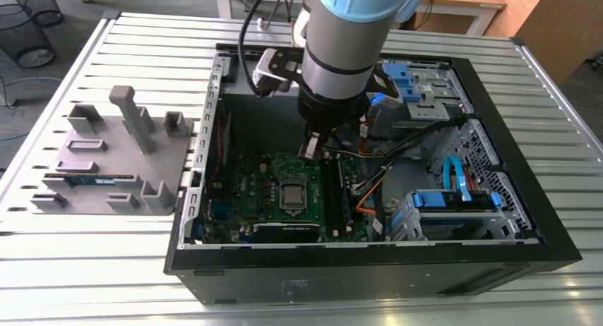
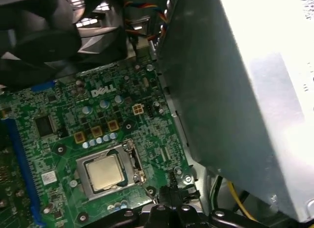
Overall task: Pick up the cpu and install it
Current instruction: 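Install the first cpu locking lever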
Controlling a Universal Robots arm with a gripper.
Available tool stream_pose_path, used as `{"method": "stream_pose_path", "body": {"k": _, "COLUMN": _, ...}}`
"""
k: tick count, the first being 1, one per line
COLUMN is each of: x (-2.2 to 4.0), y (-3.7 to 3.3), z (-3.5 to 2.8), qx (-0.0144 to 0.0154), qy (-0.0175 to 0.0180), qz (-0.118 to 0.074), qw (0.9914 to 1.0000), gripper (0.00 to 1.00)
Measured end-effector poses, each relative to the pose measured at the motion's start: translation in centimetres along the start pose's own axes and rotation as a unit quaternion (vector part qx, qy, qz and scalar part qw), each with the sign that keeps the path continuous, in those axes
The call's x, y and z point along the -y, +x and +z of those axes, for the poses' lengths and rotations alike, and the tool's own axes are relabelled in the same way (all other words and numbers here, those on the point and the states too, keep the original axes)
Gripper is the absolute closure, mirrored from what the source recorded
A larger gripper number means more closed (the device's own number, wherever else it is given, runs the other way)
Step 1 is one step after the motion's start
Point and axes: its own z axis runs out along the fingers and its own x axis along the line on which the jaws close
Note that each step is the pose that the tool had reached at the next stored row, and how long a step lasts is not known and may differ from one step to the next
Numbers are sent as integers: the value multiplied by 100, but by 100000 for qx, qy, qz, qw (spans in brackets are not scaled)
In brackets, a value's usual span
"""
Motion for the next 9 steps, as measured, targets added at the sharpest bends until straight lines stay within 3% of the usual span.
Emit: {"method": "stream_pose_path", "body": {"k": 9, "x": 83, "y": 242, "z": -31, "qx": 109, "qy": -38, "qz": -4, "qw": 100000, "gripper": 89}}
